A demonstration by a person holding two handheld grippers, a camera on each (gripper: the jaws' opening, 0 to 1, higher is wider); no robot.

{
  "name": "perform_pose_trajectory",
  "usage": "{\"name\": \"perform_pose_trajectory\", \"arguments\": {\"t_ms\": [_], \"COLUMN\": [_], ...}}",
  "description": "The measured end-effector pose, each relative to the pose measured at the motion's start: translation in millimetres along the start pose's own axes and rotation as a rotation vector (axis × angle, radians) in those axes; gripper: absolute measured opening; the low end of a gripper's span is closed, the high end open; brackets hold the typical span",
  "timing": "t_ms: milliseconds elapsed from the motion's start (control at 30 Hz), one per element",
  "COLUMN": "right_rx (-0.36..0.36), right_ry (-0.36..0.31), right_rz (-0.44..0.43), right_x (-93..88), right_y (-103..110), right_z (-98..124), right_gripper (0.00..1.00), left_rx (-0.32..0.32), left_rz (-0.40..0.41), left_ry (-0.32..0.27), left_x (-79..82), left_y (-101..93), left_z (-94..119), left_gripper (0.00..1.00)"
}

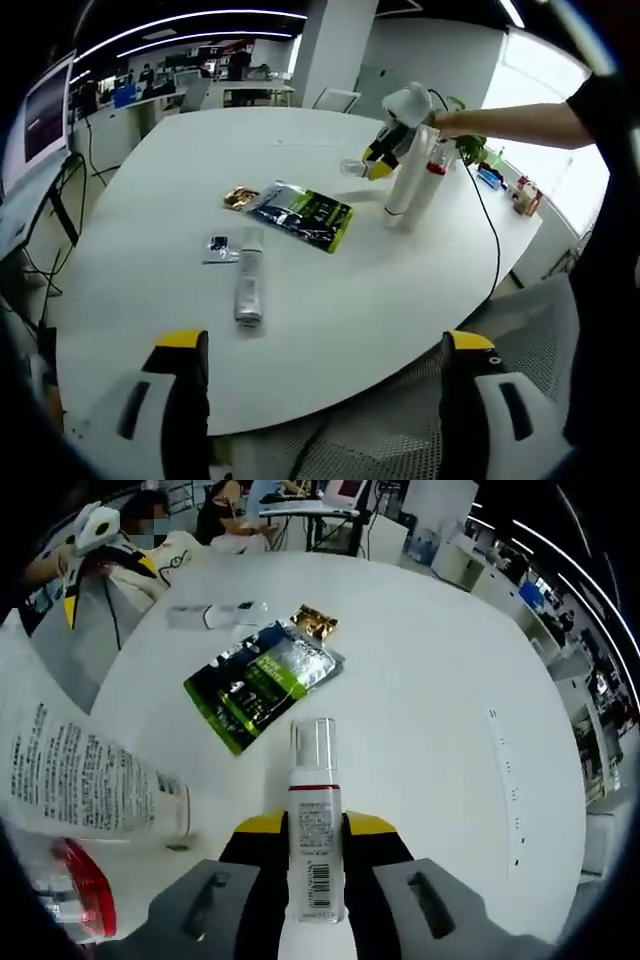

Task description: Arrange the skincare products in the storage area until every visible bottle or jar stands upright without overlapping.

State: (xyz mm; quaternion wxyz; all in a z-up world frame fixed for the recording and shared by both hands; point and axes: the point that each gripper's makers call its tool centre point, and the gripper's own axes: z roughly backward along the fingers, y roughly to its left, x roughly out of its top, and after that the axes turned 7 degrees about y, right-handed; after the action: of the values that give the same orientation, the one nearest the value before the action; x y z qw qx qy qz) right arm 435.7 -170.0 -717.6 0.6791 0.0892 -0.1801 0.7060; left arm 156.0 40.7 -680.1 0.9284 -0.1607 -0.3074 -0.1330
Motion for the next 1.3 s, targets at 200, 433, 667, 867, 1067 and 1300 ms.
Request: {"name": "perform_pose_trajectory", "arguments": {"t_ms": [200, 433, 667, 867, 1067, 1300], "right_rx": [-0.042, -0.084, -0.13, -0.178, -0.217, -0.259], "right_ry": [-0.008, -0.003, -0.003, -0.012, -0.032, -0.051], "right_rz": [-0.039, -0.069, -0.096, -0.144, -0.214, -0.283], "right_x": [-8.5, -16.5, -25.7, -36.3, -53.3, -71.0], "right_y": [-4.1, -8.6, -11.6, -10.7, -3.9, 10.9], "right_z": [17.5, 40.3, 59.6, 80.9, 100.1, 122.4], "right_gripper": [0.19, 0.19, 0.19, 0.19, 0.19, 0.19], "left_rx": [-0.014, -0.03, -0.045, -0.071, -0.099, -0.136], "left_rz": [-0.009, -0.027, -0.038, -0.03, -0.037, -0.057], "left_ry": [-0.003, -0.005, -0.007, -0.023, -0.027, -0.019], "left_x": [1.0, 1.0, 1.1, 2.9, 3.9, 3.3], "left_y": [-3.1, -6.0, -8.6, -9.7, -14.8, -24.2], "left_z": [0.1, 0.1, 0.0, 1.4, 2.0, 2.7], "left_gripper": [0.91, 0.9, 0.9, 0.9, 0.9, 0.9]}}
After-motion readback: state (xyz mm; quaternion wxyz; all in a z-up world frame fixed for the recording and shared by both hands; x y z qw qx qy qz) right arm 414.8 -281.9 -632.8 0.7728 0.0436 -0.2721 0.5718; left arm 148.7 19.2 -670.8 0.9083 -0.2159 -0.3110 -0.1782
